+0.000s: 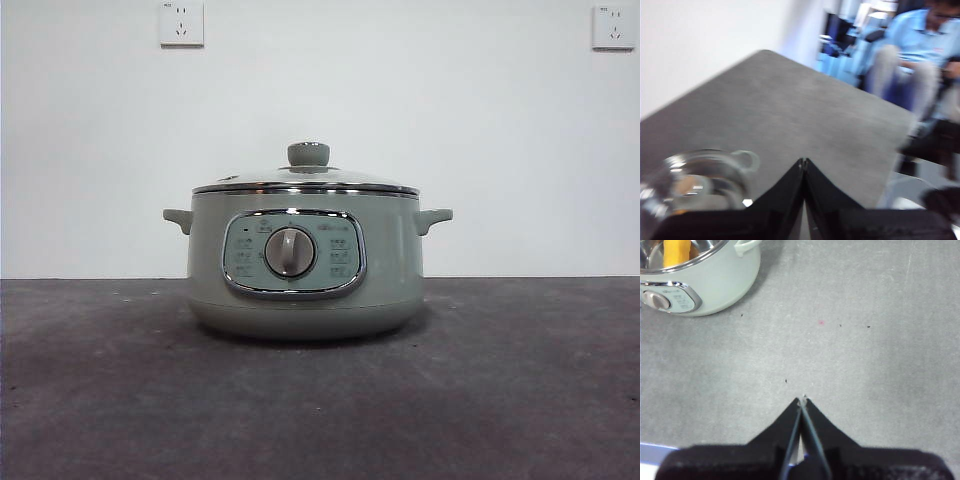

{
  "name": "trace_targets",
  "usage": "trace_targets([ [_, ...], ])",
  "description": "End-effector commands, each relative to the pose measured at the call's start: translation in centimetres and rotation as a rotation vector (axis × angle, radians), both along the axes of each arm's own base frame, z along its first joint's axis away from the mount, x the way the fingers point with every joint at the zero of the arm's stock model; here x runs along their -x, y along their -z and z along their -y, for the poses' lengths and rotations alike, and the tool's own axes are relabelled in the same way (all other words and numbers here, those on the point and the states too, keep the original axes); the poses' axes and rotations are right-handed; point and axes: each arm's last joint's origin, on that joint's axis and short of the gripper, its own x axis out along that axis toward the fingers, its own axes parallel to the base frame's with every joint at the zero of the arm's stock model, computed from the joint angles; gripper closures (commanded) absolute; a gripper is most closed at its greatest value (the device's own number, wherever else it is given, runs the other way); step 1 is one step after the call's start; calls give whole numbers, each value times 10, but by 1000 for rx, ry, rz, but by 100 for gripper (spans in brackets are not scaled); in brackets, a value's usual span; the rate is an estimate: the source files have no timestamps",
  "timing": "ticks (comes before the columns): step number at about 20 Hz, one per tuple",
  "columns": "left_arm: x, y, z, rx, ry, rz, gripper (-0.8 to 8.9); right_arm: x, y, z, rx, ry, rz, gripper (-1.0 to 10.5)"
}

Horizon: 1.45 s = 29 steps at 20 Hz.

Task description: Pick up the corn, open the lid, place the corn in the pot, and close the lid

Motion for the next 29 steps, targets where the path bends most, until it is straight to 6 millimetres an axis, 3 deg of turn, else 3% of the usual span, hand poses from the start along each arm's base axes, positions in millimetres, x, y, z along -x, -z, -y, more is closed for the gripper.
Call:
trace_targets([
  [1,16,-5,-3,47,83,-15,816,0,2,0,3,7,-12,946],
  [5,26,-10,-14,12,139,112,816,0,2,0,4,7,-12,946],
  [8,31,-7,-45,-29,-55,142,816,0,2,0,3,7,-12,946],
  [10,28,12,-58,-120,-177,113,816,0,2,0,4,7,-12,946],
  [15,7,103,-98,-433,-353,2,816,0,2,0,4,7,-14,946],
  [20,13,218,-138,-188,-669,250,816,-2,3,-1,8,7,-18,946],
  [24,22,311,-145,-66,-727,458,816,-3,3,-2,12,7,-23,946],
  [26,29,340,-145,-48,-729,449,816,-3,3,-2,12,7,-23,946],
  [29,35,364,-145,-24,-741,424,816,-3,3,-3,14,7,-26,946],
])
